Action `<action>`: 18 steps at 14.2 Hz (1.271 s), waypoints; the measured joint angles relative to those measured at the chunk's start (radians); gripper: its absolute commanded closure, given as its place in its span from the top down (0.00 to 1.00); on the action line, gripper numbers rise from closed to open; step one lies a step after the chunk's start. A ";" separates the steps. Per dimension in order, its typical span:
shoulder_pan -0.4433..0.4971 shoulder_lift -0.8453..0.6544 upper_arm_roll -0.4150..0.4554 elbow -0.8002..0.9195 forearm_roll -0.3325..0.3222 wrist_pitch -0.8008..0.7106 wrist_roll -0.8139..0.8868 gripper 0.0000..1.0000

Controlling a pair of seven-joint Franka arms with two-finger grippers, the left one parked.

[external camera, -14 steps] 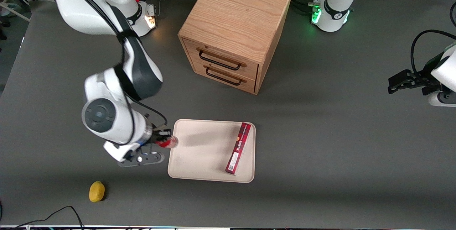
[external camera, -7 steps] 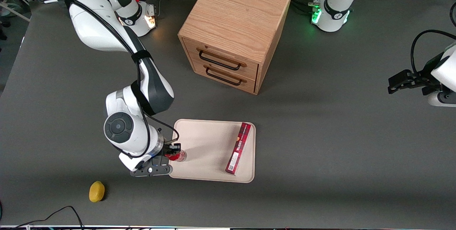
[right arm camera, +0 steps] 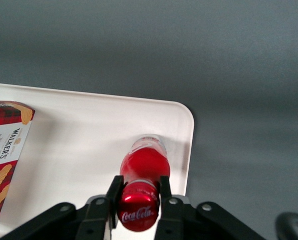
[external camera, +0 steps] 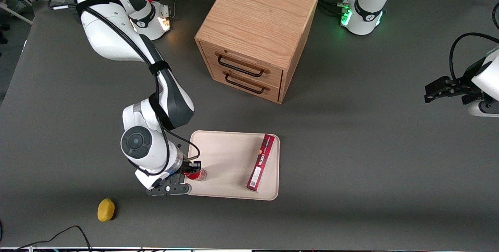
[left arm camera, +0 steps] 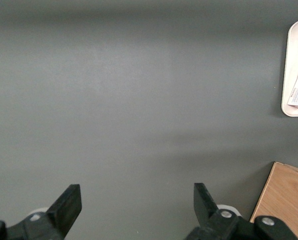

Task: Place coke bottle on tray

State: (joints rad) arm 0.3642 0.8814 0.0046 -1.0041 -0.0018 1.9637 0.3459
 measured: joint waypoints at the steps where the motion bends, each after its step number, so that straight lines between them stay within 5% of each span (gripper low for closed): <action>1: 0.000 0.000 0.000 0.003 -0.005 0.001 0.001 1.00; 7: -0.012 -0.106 -0.005 -0.088 -0.011 -0.028 0.002 1.00; 14: -0.178 -0.731 0.005 -0.670 -0.005 -0.120 -0.134 1.00; 18: -0.261 -0.960 0.006 -0.800 0.011 -0.264 -0.257 1.00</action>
State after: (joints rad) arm 0.1035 -0.0785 0.0108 -1.8040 0.0093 1.6994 0.0893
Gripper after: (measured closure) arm 0.000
